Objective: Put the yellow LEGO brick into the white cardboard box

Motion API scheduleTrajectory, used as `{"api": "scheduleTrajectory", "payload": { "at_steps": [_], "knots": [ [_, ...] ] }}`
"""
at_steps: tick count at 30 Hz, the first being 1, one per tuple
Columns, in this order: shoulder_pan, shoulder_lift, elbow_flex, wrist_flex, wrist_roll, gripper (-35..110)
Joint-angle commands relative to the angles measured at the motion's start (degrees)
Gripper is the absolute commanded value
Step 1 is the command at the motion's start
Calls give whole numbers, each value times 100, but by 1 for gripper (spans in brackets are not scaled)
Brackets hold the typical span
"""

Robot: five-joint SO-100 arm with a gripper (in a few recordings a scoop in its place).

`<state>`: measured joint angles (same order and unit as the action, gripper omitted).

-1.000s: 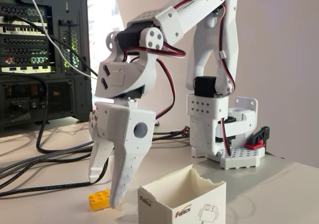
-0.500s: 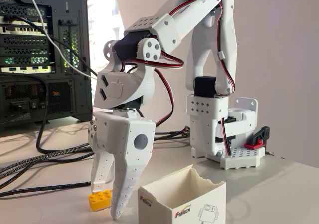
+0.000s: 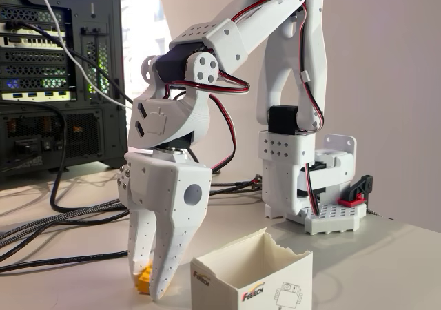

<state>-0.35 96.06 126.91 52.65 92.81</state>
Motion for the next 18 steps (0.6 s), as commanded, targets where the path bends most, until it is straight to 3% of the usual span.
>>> {"api": "scheduleTrajectory", "payload": {
  "at_steps": [1, 12, 18],
  "knots": [
    [26, 369, -281, -18, -35, 9],
    [-97, 826, -246, 26, -149, 18],
    [-149, 1222, -53, 141, -738, 18]
  ]
}}
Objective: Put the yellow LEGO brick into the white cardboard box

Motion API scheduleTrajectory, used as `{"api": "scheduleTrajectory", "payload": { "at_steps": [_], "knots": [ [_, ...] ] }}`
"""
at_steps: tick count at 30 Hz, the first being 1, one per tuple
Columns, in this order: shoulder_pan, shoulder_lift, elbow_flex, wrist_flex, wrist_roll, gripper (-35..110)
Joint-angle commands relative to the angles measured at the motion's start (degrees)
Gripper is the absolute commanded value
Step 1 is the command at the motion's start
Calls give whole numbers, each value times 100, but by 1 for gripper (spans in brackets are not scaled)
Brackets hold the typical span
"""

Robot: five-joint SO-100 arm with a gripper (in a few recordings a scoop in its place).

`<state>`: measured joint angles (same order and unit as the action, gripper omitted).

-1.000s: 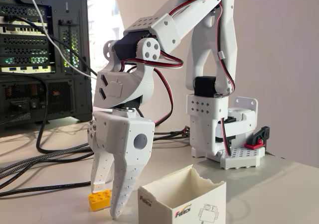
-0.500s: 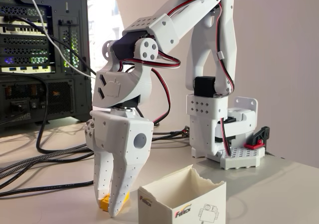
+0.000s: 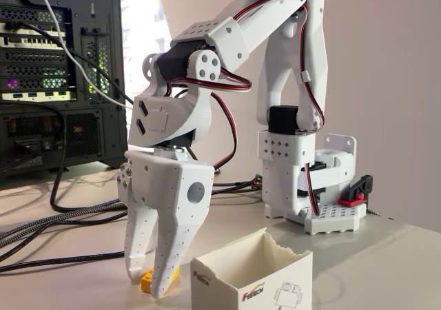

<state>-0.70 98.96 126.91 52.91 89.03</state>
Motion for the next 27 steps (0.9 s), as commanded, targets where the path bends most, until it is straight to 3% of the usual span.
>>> {"api": "scheduleTrajectory", "payload": {
  "at_steps": [1, 21, 27],
  "knots": [
    [-123, 1011, 0, 123, -475, 17],
    [-9, 984, 800, -62, -1450, 11],
    [185, 932, 791, -70, -1775, -9]
  ]
}}
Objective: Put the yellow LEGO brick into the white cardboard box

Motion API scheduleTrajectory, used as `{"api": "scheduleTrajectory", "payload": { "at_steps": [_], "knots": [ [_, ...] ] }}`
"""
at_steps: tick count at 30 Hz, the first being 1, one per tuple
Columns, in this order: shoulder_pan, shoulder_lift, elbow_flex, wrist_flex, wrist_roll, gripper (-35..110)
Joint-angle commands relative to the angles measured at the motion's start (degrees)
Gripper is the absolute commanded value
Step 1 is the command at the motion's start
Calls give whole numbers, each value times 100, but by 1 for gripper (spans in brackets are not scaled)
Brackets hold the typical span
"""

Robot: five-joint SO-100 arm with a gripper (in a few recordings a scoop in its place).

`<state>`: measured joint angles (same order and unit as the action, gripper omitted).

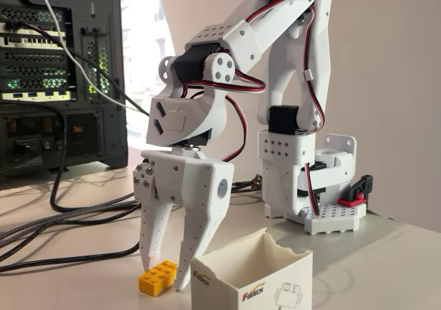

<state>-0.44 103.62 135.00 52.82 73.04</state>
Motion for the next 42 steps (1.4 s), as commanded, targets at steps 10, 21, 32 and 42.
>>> {"api": "scheduleTrajectory", "payload": {
  "at_steps": [10, 21, 32, 42],
  "knots": [
    [-26, 1547, -404, 580, -870, -9],
    [-1477, 2127, -1705, 1617, -747, -9],
    [-2224, 1644, -1828, 923, -598, -9],
    [-2470, 1564, -1775, 747, -571, -9]
  ]
}}
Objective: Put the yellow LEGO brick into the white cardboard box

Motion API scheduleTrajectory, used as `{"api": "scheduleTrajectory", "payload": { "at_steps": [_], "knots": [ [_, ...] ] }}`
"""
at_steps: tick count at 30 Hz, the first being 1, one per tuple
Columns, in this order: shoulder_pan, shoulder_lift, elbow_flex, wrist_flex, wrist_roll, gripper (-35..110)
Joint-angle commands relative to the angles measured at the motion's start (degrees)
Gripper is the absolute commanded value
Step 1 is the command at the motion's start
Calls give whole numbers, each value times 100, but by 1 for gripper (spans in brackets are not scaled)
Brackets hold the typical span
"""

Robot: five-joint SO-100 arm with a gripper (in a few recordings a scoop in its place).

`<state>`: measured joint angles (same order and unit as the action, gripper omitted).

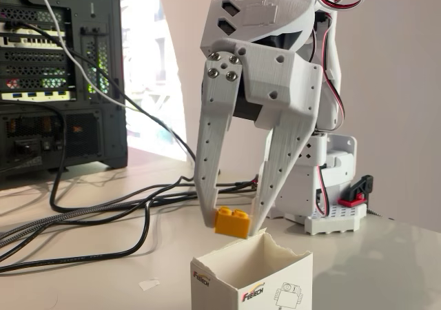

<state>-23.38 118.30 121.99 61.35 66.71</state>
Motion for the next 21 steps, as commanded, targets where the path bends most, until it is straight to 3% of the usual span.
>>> {"api": "scheduleTrajectory", "payload": {
  "at_steps": [1, 8, 11, 21],
  "knots": [
    [-176, 105, -457, -105, 62, -9],
    [-123, 308, -97, -167, 9, 0],
    [-97, 352, 35, -176, -9, 13],
    [0, 589, 132, -193, -185, 8]
  ]
}}
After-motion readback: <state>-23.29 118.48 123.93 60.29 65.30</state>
